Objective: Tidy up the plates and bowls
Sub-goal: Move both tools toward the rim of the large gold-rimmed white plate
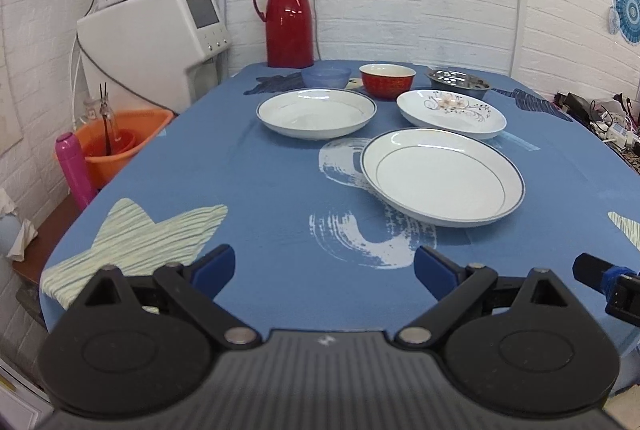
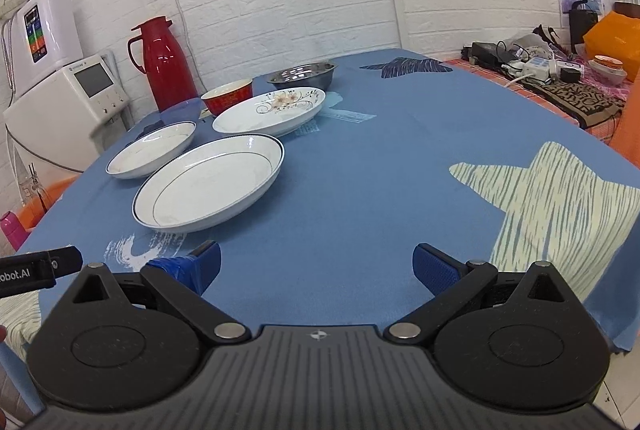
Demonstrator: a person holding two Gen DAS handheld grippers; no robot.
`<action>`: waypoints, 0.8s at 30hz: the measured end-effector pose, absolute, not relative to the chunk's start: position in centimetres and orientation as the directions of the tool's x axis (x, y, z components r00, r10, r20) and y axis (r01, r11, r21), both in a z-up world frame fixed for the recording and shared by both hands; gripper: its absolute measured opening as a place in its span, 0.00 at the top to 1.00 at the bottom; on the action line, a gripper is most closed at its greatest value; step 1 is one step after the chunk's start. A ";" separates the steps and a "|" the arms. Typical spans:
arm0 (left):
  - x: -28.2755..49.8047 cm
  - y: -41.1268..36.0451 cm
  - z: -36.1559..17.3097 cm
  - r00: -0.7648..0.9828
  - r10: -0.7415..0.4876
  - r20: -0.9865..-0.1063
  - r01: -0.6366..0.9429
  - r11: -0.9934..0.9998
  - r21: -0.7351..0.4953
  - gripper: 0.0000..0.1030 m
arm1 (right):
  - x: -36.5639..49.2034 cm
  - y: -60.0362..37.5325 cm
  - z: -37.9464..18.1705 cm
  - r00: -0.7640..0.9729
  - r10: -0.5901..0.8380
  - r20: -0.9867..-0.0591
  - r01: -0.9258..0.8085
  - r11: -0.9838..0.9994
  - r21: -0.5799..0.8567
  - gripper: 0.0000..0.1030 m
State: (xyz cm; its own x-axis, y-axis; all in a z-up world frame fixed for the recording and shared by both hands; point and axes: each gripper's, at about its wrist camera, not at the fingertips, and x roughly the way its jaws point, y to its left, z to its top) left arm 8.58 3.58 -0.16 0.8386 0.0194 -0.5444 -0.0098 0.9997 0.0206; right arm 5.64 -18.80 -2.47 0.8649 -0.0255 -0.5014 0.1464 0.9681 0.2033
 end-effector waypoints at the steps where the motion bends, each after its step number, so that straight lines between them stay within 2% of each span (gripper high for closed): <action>1: 9.0 3.7 0.0 0.838 0.027 -0.545 -0.015 1.000 0.026 0.08 | 6.2 -18.7 -2.2 0.864 -0.022 -0.503 0.141 0.970 0.199 0.12; 5: 11.5 3.8 0.7 0.834 0.076 -0.546 -0.045 0.997 0.070 0.08 | 8.8 -18.2 -1.3 0.857 -0.017 -0.515 0.121 0.978 0.168 0.12; 13: 19.1 3.1 1.1 0.804 0.084 -0.589 -0.045 0.996 0.080 0.08 | 16.3 -18.9 -0.8 0.833 0.027 -0.552 0.066 0.987 0.148 0.12; 18: 24.0 1.8 1.3 0.767 0.109 -0.632 -0.045 0.992 0.116 0.08 | 21.1 -19.8 -1.5 0.781 0.076 -0.620 0.031 0.987 0.160 0.13; 24: 26.1 1.8 1.0 0.719 0.089 -0.689 -0.021 0.994 0.106 0.08 | 23.2 -20.4 -1.9 0.728 0.108 -0.677 0.014 0.985 0.173 0.13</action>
State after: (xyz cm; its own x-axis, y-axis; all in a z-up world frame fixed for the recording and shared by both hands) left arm 26.09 1.80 1.03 0.7191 0.0890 -0.6892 -0.0210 0.9941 0.1064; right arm 23.18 -20.37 -1.90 0.7278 0.1083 -0.6772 0.0141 0.9849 0.1726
